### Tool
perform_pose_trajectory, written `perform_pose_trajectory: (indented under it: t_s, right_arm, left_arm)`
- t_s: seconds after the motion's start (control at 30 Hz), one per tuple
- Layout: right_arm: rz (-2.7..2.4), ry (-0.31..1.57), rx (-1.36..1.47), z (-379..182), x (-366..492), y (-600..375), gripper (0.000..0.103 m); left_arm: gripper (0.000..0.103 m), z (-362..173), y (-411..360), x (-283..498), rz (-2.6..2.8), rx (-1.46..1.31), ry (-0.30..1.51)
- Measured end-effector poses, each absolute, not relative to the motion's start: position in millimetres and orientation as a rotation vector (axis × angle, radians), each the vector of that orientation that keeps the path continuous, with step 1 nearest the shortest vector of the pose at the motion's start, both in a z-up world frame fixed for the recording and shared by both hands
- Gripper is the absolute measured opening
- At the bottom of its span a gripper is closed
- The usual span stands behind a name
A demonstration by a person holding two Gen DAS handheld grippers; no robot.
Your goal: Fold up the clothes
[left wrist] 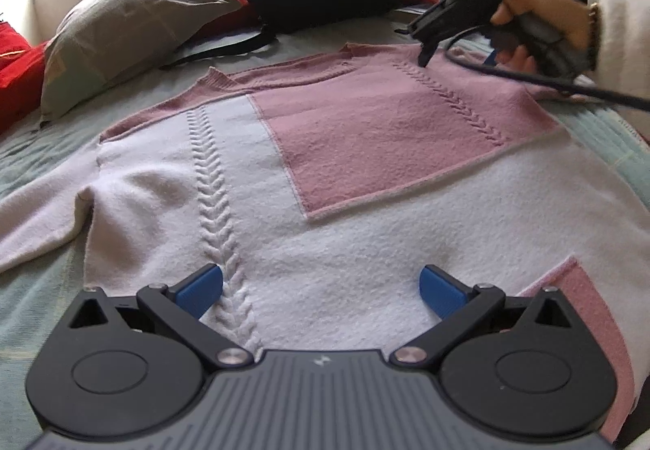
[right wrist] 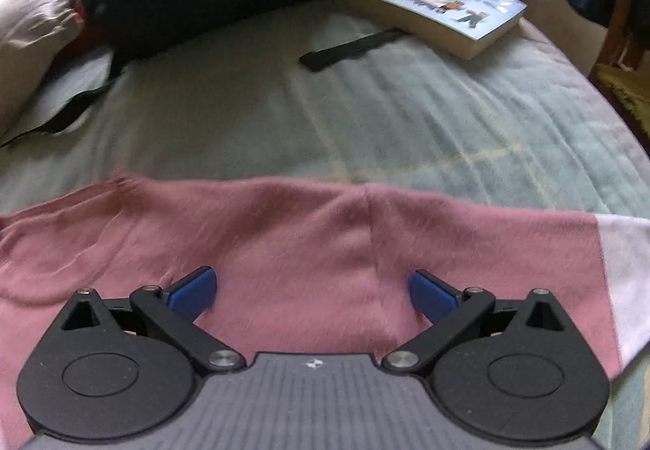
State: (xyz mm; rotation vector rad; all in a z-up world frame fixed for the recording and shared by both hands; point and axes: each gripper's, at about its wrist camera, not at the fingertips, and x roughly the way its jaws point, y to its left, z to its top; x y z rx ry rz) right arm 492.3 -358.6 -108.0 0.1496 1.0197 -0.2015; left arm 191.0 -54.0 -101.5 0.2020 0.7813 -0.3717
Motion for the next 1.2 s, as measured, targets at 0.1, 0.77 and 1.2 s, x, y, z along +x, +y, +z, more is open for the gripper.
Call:
perform_pose_trajectory:
  t_s: [0.1,0.77,1.2]
  right_arm:
    - [-0.246,0.997,0.132,-115.4,511.0,-357.8,0.103]
    - [0.415,1.066,0.196,-85.6,378.8,-343.6,0.103]
    - [0.367,0.965,0.036,-70.4,288.7,-315.4,0.103]
  left_arm:
    - [0.102,-103.6,-50.0,191.7,-0.388,0.183,0.778]
    - [0.102,-109.4,-37.0,181.9,-0.409,0.132,0.74]
    - [0.102,-96.5,-39.3,177.7,-0.388,0.134,0.812]
